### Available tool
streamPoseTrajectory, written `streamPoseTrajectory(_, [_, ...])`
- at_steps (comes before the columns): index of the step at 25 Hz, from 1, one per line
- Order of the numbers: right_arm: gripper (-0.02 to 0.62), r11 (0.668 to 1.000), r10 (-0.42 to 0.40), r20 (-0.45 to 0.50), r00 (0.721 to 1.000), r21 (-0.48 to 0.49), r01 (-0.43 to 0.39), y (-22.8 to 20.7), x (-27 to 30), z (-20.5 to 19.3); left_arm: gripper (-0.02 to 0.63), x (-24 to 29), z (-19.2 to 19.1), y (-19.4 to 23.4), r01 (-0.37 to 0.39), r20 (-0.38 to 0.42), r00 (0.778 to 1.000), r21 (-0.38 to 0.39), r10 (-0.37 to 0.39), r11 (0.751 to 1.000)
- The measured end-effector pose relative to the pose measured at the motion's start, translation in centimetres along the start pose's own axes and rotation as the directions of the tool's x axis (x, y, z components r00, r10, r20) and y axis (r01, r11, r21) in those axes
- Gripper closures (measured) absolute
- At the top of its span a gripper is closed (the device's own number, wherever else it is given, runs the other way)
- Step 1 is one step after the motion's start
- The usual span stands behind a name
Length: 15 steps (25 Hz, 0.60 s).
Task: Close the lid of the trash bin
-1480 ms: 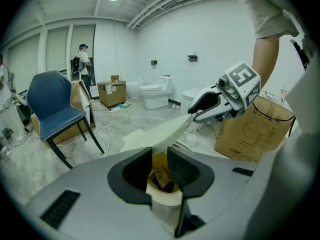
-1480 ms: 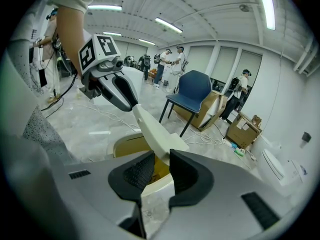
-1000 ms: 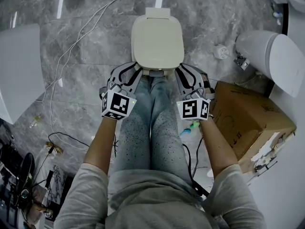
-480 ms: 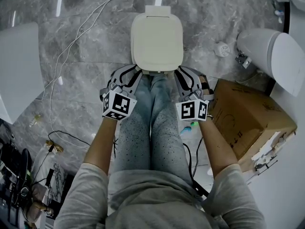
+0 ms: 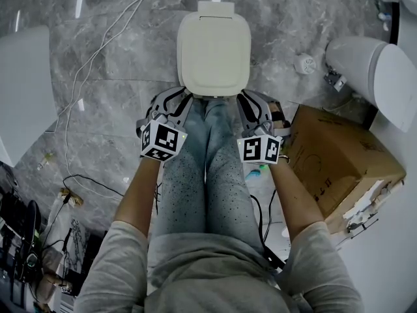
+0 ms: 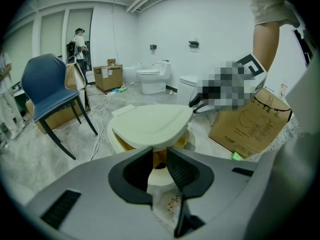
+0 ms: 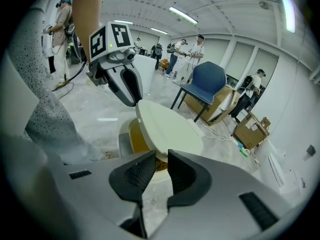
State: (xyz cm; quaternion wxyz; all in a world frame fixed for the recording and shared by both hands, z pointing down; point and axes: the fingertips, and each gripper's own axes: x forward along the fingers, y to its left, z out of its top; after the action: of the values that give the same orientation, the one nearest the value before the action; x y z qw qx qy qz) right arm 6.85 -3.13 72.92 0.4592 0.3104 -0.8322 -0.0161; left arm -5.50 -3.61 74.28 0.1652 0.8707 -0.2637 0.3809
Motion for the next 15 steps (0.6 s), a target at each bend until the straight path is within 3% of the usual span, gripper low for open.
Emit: streamPoseTrajectory(15, [0.509,0.998,0.051,-0.083,0.995,-0.034,-0.054,2.3,2.8,-2.2,0.515,2.5,-3.3,0.0,0.017,-0.055,0.998,-0.007,-0.017,1.0])
